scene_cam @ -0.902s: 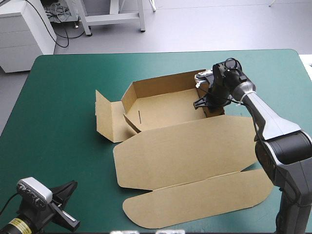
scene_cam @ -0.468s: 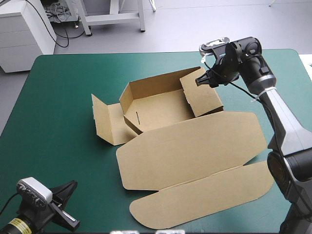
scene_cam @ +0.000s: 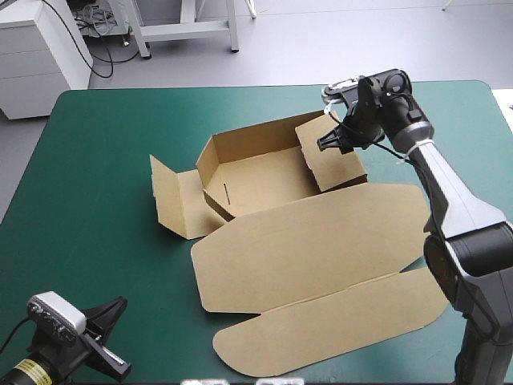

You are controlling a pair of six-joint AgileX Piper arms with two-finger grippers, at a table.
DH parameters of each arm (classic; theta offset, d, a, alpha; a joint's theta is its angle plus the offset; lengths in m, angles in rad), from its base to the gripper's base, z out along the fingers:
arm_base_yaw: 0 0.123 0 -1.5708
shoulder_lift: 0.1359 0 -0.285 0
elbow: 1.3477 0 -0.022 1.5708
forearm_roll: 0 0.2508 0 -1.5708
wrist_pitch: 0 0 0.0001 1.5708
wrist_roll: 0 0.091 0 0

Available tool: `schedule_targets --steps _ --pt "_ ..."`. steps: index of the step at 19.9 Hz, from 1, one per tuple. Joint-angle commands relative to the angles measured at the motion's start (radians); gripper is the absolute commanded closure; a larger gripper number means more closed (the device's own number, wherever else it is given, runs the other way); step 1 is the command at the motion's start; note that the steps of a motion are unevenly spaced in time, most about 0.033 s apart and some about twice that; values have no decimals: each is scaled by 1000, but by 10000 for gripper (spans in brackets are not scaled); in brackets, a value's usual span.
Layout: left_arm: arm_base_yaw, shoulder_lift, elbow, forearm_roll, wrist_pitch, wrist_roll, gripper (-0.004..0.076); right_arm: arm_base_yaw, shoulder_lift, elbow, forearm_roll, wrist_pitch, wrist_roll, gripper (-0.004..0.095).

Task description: Fold the box

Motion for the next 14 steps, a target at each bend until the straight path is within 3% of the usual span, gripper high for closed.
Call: schedule_targets --steps 1,5,8,10,11,12,14 --pt "2 12 -25 1 -67 -10 732 0 3 -29 -14 5 2 474" --pt "2 12 -25 1 -67 -10 732 -11 86 -29 9 5 35 475" --pt "2 12 -25 -1 -67 -10 732 -47 126 -29 89 5 48 515" --pt "2 12 -25 -3 -67 -10 732 -56 126 -29 104 5 48 692" --pt "2 12 -25 -3 -67 -10 732 -57 122 -29 91 5 48 857" --pt "2 12 -25 -3 -67 -10 732 -57 121 -29 82 5 48 917" --pt "2 12 -25 -3 -67 -10 732 -57 111 -29 82 5 48 926"
